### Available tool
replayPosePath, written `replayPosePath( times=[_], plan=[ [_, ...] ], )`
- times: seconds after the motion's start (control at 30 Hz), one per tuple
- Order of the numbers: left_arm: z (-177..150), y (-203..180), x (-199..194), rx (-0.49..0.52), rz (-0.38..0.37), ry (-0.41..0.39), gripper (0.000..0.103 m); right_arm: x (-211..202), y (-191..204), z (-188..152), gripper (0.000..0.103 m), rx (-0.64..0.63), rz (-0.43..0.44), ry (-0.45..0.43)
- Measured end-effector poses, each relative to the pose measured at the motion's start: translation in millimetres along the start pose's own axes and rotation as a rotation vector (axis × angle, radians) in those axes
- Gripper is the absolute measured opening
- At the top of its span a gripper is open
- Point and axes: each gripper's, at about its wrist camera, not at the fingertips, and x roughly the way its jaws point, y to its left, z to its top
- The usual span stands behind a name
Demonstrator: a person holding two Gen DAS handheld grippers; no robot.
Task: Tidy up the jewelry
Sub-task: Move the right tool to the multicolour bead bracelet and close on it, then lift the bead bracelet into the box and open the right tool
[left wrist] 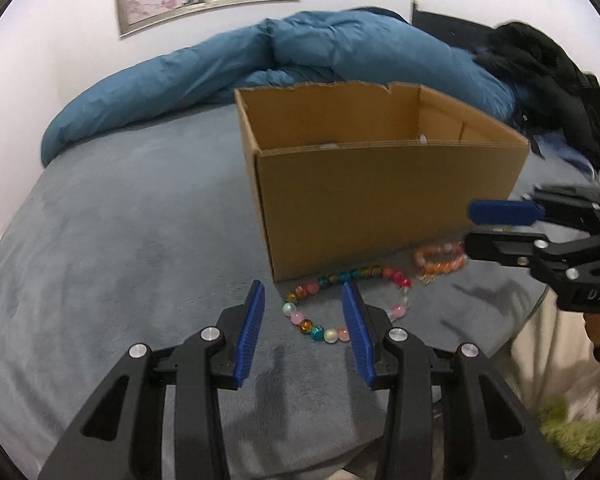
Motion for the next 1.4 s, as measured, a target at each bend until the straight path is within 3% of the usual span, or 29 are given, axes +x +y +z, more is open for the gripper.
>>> replayPosePath(
  times=[0.33, 0.53, 0.73, 0.8, 0.87, 1.0, 1.4],
  plan=[
    [-6.1, 14.0, 49.1, 0.139, -0.082, 0.097, 0.039, 55.8, 10.0, -5.4, 0.019, -0.148, 0.002, 0.094],
    [-3.6, 21.1, 61.6, 0.16, -0.129, 0.125, 0.038, 67.5, 9.0, -7.5, 0.015, -0.171, 0.006, 0.144],
    [-4.1, 21.8, 70.1, 0.194, -0.156, 0.142, 0.029, 76.2, 7.2, -6.5, 0.01, -0.193, 0.005, 0.203],
    [-3.4, 20.2, 71.1, 0.206, -0.154, 0.137, 0.021, 77.1, 8.8, -5.6, 0.008, -0.207, 0.002, 0.208],
    [-2.5, 17.8, 71.9, 0.218, -0.14, 0.13, 0.014, 76.8, 10.6, -4.6, 0.008, -0.213, -0.001, 0.208],
    [-1.4, 10.9, 67.5, 0.225, -0.128, 0.117, 0.009, 69.1, 17.3, -2.0, 0.008, -0.236, -0.017, 0.19],
    [6.1, 5.8, 7.3, 0.174, -0.087, 0.034, 0.009, 17.8, 47.2, -5.7, 0.007, -0.239, -0.035, 0.079]
  ],
)
